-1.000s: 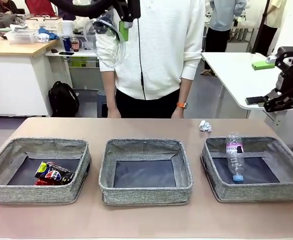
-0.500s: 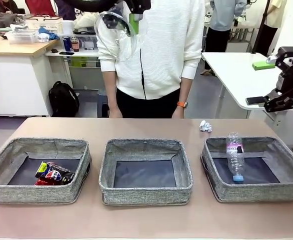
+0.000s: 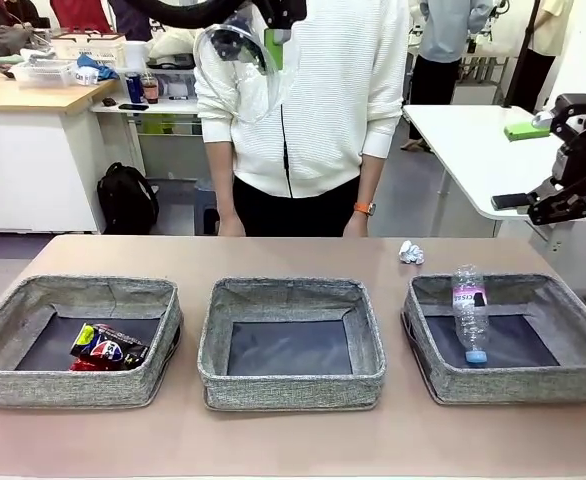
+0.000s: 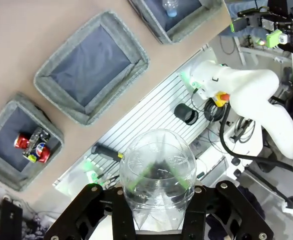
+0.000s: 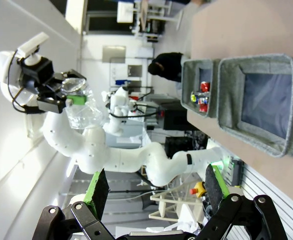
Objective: Sort the waste into the appropriate baskets.
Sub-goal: Pick up the waste item pointed out by the person, then place the picked waste into the Fabric basket indicated by the person.
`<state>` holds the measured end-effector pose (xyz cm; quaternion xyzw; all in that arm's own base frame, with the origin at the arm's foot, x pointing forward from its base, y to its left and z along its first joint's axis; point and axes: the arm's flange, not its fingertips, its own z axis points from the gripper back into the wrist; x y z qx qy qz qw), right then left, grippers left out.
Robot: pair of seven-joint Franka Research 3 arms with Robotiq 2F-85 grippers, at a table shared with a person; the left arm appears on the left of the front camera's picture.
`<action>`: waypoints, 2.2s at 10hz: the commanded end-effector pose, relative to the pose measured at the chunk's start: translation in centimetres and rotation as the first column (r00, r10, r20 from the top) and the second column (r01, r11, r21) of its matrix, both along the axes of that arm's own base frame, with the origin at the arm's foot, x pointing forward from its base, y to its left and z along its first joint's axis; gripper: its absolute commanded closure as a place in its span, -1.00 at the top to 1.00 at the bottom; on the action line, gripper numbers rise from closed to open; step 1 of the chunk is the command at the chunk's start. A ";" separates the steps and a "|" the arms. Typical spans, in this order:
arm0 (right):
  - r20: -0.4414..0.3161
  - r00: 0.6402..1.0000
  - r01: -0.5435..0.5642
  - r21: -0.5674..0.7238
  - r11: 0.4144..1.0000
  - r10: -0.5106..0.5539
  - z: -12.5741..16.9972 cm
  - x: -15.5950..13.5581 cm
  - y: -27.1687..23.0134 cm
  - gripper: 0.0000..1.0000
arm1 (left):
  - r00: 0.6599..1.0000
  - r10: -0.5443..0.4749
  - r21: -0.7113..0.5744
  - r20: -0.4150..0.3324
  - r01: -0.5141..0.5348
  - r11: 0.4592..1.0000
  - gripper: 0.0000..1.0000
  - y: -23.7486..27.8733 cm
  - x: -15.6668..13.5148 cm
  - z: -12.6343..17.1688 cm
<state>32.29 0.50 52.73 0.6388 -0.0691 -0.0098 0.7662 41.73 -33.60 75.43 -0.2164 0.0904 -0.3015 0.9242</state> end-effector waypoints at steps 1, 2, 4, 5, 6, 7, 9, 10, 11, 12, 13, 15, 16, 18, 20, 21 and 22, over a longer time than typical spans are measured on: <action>0.005 1.000 -0.003 0.022 1.000 0.003 0.2 0.1 0.1 1.00 | 1.000 0.007 0.011 0.014 -0.008 1.000 -0.82 0.2 -0.3 0.2; 0.005 1.000 -0.003 0.022 1.000 0.003 0.2 0.1 0.1 1.00 | 1.000 0.007 0.011 0.014 -0.008 1.000 -0.82 0.2 -0.3 0.2; 0.005 1.000 -0.003 0.022 1.000 0.003 0.2 0.1 0.1 1.00 | 1.000 0.007 0.011 0.014 -0.008 1.000 -0.82 0.2 -0.3 0.2; 0.005 1.000 -0.003 0.022 1.000 0.003 0.2 0.1 0.1 1.00 | 1.000 0.007 0.011 0.014 -0.008 1.000 -0.82 0.2 -0.3 0.2; 0.005 1.000 -0.003 0.022 1.000 0.003 0.2 0.1 0.1 1.00 | 1.000 0.007 0.011 0.014 -0.008 1.000 -0.82 0.2 -0.3 0.2; 0.005 1.000 -0.003 0.022 1.000 0.003 0.2 0.1 0.1 1.00 | 1.000 0.007 0.011 0.014 -0.008 1.000 -0.82 0.2 -0.3 0.2; 0.005 1.000 -0.003 0.022 1.000 0.003 0.2 0.1 0.1 1.00 | 1.000 0.007 0.011 0.014 -0.008 1.000 -0.82 0.2 -0.3 0.2; 0.005 1.000 -0.003 0.022 1.000 0.003 0.2 0.1 0.1 1.00 | 1.000 0.007 0.011 0.014 -0.008 1.000 -0.82 0.2 -0.3 0.2; 0.005 1.000 -0.003 0.022 1.000 0.003 0.2 0.1 0.1 1.00 | 1.000 0.007 0.011 0.014 -0.008 1.000 -0.82 0.2 -0.3 0.2; 0.005 1.000 -0.003 0.022 1.000 0.003 0.2 0.1 0.1 1.00 | 1.000 0.007 0.011 0.014 -0.008 1.000 -0.82 0.2 -0.3 0.2; 0.005 1.000 -0.003 0.022 1.000 0.003 0.2 0.1 0.1 1.00 | 1.000 0.007 0.011 0.014 -0.008 1.000 -0.82 0.2 -0.3 0.2; 0.005 1.000 -0.003 0.022 1.000 0.003 0.2 0.1 0.1 1.00 | 1.000 0.007 0.011 0.014 -0.008 1.000 -0.82 0.2 -0.3 0.2; 0.005 1.000 -0.003 0.022 1.000 0.003 0.2 0.1 0.1 1.00 | 1.000 0.007 0.011 0.014 -0.008 1.000 -0.82 0.2 -0.3 0.2; 0.005 1.000 -0.003 0.022 1.000 0.003 0.2 0.1 0.1 1.00 | 1.000 0.007 0.011 0.014 -0.008 1.000 -0.82 0.2 -0.3 0.2; 0.005 1.000 -0.003 0.022 1.000 0.003 0.2 0.1 0.1 1.00 | 1.000 0.007 0.011 0.014 -0.008 1.000 -0.82 0.2 -0.3 0.2; 0.005 1.000 -0.003 0.022 1.000 0.003 0.2 0.1 0.1 1.00 | 1.000 0.007 0.011 0.014 -0.008 1.000 -0.82 0.2 -0.3 0.2; 0.005 1.000 -0.003 0.022 1.000 0.003 0.2 0.1 0.1 1.00 | 1.000 0.007 0.011 0.014 -0.008 1.000 -0.82 0.2 -0.3 0.2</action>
